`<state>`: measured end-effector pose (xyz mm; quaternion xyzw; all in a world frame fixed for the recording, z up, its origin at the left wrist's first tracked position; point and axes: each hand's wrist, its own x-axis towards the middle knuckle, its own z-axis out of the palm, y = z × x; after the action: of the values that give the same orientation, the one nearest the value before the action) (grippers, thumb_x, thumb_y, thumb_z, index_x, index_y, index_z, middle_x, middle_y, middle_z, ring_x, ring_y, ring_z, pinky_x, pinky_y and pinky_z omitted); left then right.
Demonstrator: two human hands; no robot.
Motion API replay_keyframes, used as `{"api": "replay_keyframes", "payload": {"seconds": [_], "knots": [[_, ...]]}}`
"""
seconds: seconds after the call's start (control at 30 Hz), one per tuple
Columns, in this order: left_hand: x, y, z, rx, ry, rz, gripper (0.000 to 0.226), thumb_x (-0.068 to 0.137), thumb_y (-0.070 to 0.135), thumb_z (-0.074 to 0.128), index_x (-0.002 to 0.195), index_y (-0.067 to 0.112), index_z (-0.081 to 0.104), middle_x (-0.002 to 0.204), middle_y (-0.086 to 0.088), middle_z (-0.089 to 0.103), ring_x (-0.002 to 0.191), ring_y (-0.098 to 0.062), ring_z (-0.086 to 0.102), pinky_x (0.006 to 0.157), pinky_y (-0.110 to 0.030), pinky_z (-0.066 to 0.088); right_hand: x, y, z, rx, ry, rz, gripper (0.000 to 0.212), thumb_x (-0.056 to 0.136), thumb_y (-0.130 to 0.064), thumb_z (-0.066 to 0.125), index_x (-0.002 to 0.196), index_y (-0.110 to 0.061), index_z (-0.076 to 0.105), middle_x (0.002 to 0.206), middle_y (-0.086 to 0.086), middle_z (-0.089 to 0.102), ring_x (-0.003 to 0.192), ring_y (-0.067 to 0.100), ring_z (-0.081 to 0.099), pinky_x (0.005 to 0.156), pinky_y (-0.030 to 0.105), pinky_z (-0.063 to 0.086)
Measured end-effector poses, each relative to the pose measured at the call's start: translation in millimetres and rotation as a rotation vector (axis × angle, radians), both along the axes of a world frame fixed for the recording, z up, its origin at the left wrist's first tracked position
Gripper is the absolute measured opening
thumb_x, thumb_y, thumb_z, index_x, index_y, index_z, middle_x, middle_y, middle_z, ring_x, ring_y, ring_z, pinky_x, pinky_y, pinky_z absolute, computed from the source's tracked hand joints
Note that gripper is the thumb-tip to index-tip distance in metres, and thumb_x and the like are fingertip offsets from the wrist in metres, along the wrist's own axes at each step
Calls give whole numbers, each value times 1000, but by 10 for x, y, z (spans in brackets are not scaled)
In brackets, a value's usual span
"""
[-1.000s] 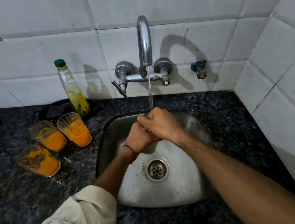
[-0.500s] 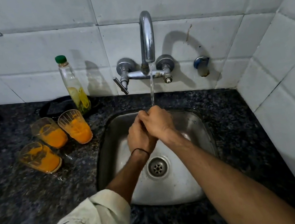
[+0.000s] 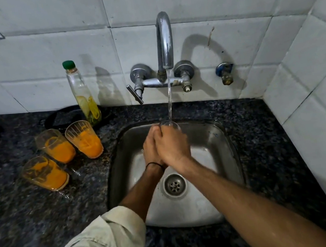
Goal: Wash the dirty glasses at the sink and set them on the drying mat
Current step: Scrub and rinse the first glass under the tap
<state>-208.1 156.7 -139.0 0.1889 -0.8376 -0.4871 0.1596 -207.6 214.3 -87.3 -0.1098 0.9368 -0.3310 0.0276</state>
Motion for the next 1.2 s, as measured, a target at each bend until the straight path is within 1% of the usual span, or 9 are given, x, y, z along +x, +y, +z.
{"api": "replay_keyframes", "payload": {"seconds": [0.13, 0.3, 0.53, 0.63, 0.73, 0.87, 0.97, 1.07, 1.2], "knots": [[69, -338, -49, 36, 22, -307, 22, 76, 11, 67, 97, 16, 63, 87, 8, 68, 81, -3, 63, 73, -20, 49, 66, 418, -189, 10, 17, 441, 26, 95, -5, 46, 116, -14, 59, 112, 6, 63, 96, 16, 58, 85, 34, 51], [77, -351, -40, -72, -75, -519, 54, 55, 13, 82, 105, 21, 62, 100, 2, 69, 94, -17, 67, 81, -36, 56, -530, 943, -118, 727, 446, 1085, 76, 78, 4, 63, 145, -29, 48, 154, -4, 44, 148, 15, 29, 121, 54, 11], [72, -119, -75, 58, 92, -341, 19, 83, 0, 65, 79, 17, 57, 76, -5, 63, 68, 1, 52, 66, -22, 48, -143, 308, -166, 337, -106, 349, 21, 94, -15, 53, 111, -14, 65, 108, 9, 63, 106, 31, 62, 78, 34, 46], [67, -185, -87, 95, 54, -336, 29, 89, 0, 59, 77, 27, 55, 75, 6, 60, 68, 3, 53, 67, -16, 46, 63, 245, -326, 127, 61, 179, 21, 93, -6, 54, 111, -6, 65, 106, 14, 67, 101, 34, 62, 82, 39, 46], [73, -351, -111, 98, -30, -419, 42, 63, 4, 80, 96, 23, 63, 92, 2, 70, 86, -10, 66, 77, -28, 55, -16, 555, -451, 53, 271, 490, 44, 74, 13, 59, 111, -8, 70, 108, 11, 69, 104, 29, 61, 92, 48, 50], [61, -286, -42, -8, -117, -541, 54, 58, 5, 81, 104, 26, 61, 99, 6, 68, 91, -9, 65, 80, -30, 54, -516, 842, -265, 620, 520, 1047, 45, 73, 0, 67, 113, -20, 70, 120, -1, 68, 116, 22, 60, 108, 44, 36], [12, -203, 29, -45, -100, -499, 66, 57, 7, 84, 115, 25, 59, 106, 6, 68, 99, -9, 65, 85, -25, 52, -561, 663, -204, 748, 473, 982, 35, 79, -11, 64, 111, -23, 61, 114, -3, 65, 107, 20, 59, 106, 38, 38], [-30, -260, 1, -88, -51, -410, 61, 66, 17, 80, 122, 26, 58, 109, 4, 68, 102, -10, 63, 89, -34, 52, -467, 453, -329, 460, 131, 695, 27, 74, -15, 60, 101, -20, 63, 110, 5, 64, 107, 26, 58, 96, 41, 48], [-63, -313, 62, -410, -202, -307, 68, 64, 33, 84, 120, 31, 45, 100, 3, 65, 89, -16, 59, 75, -38, 52, -212, 325, -365, -607, -379, 133, 14, 73, -18, 54, 60, -17, 57, 69, 6, 60, 70, 19, 59, 61, 35, 49]]}}
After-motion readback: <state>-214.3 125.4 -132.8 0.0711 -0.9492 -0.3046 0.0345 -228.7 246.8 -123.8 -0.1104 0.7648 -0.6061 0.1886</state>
